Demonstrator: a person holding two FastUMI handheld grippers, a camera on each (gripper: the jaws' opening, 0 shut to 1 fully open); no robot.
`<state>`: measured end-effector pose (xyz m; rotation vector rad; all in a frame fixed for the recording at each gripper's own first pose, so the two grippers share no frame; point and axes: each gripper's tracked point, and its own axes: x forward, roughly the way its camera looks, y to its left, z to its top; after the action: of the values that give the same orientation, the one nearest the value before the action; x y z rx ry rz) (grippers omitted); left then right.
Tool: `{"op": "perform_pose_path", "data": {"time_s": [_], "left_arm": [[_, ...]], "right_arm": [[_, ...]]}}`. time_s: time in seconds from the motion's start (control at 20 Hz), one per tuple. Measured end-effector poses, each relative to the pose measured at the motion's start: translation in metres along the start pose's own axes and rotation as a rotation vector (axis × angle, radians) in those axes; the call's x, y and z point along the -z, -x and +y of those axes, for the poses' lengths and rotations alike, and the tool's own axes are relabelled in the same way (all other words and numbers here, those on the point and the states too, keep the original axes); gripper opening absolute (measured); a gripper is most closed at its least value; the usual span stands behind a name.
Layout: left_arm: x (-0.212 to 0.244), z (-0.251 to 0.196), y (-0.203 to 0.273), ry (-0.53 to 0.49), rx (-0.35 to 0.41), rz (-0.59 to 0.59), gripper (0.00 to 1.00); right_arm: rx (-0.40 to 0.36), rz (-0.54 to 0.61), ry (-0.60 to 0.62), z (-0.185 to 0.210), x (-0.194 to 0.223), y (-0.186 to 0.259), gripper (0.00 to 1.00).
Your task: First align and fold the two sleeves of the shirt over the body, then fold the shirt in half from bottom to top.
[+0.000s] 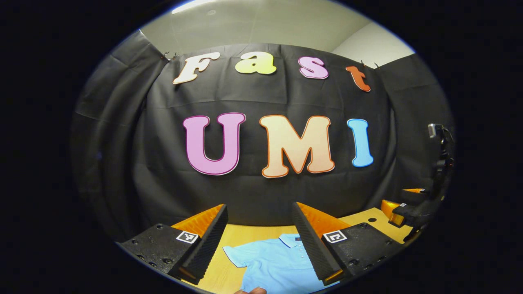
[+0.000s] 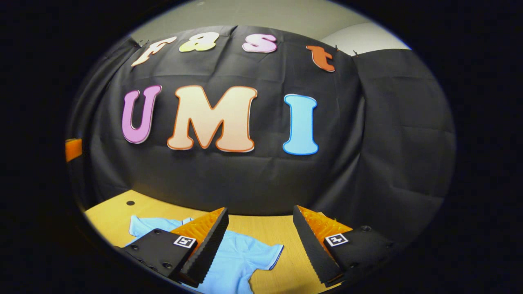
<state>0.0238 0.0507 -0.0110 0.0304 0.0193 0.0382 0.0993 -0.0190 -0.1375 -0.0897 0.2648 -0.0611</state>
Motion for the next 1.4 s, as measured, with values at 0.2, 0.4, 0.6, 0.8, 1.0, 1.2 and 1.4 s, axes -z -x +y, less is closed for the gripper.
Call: {"op": "perform_pose_path", "data": {"time_s": [0.2, 0.4, 0.6, 0.8, 1.0, 1.2, 1.4], "left_arm": [[0.009, 0.018, -0.007, -0.003, -0.027, 0.022, 0.95], [0.019, 0.029, -0.019, -0.017, -0.04, 0.044, 0.94], [0.026, 0.03, -0.028, -0.017, -0.03, 0.06, 0.94], [0.032, 0.037, -0.034, -0.028, -0.034, 0.077, 0.94], [0.041, 0.041, -0.039, -0.022, -0.042, 0.095, 0.94], [0.052, 0.044, -0.043, -0.009, -0.051, 0.119, 0.95], [0.061, 0.046, -0.047, -0.01, -0.056, 0.141, 0.95]], "right_arm": [[0.024, 0.114, 0.002, -0.003, 0.045, -0.037, 0.99], [0.048, 0.216, -0.048, -0.006, 0.091, -0.069, 0.99], [0.084, 0.323, -0.029, -0.013, 0.146, -0.096, 1.0], [0.093, 0.437, -0.038, -0.007, 0.197, -0.112, 0.99], [0.118, 0.532, -0.046, -0.013, 0.233, -0.116, 0.99], [0.144, 0.608, -0.082, -0.021, 0.261, -0.119, 0.99], [0.146, 0.679, -0.148, -0.019, 0.28, -0.114, 0.99]]}}
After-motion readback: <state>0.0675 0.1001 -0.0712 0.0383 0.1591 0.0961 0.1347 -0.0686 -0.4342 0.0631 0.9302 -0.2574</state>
